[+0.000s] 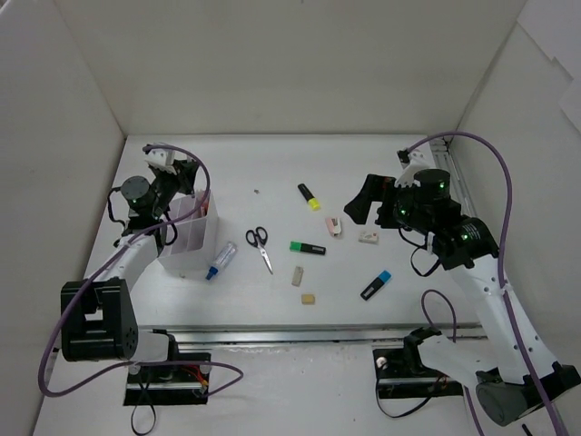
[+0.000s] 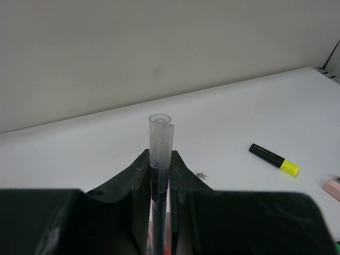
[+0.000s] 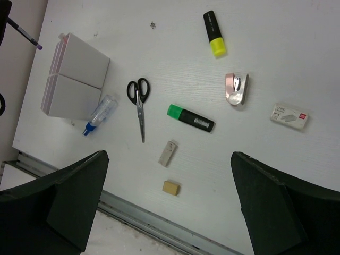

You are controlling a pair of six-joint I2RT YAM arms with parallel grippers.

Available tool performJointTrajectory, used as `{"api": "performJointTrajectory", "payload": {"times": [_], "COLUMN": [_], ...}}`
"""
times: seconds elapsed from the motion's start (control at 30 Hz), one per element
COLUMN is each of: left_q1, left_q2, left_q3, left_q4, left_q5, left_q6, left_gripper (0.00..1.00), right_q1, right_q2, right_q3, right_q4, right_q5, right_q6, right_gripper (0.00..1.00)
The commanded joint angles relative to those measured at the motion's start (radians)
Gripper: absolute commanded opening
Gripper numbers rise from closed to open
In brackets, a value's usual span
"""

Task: Sort the stationery into containers
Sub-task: Place the pen in the storage box.

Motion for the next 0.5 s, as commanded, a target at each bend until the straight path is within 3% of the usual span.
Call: {"api": "performJointTrajectory", "payload": {"times": [0.0,0.27,0.43,0.47], "left_q1": [0.007,0.016,0.016,0.016], "left_q2": [0.016,0.117,0.097,0.09], "left_q3": [0.0,-0.078,-0.14,-0.143], "left_q4": [0.253,0.376,0.374,0.36], "left_q5": [0.032,0.052,0.044,0.047], "left_q6": [-0.081,-0.147,-0.173,-0.176], "left_gripper": [0.02,0.03,0.17,0.3], "right_q1": [-0.02,-0.046,-0.051,-0.051], "right_q2": [-0.029,-0.109,-0.134,-0.131], "right_q3": [-0.012,-0.056,-0.075,-0.084], "right_q4": [0.068,0.068,0.066,0.068], "right_q5": [0.012,0.044,0.035,0.03], "right_q6": [-0.014,0.0,-0.006,-0.005], "right_gripper": [0.98,0.98,0.98,0.98]}}
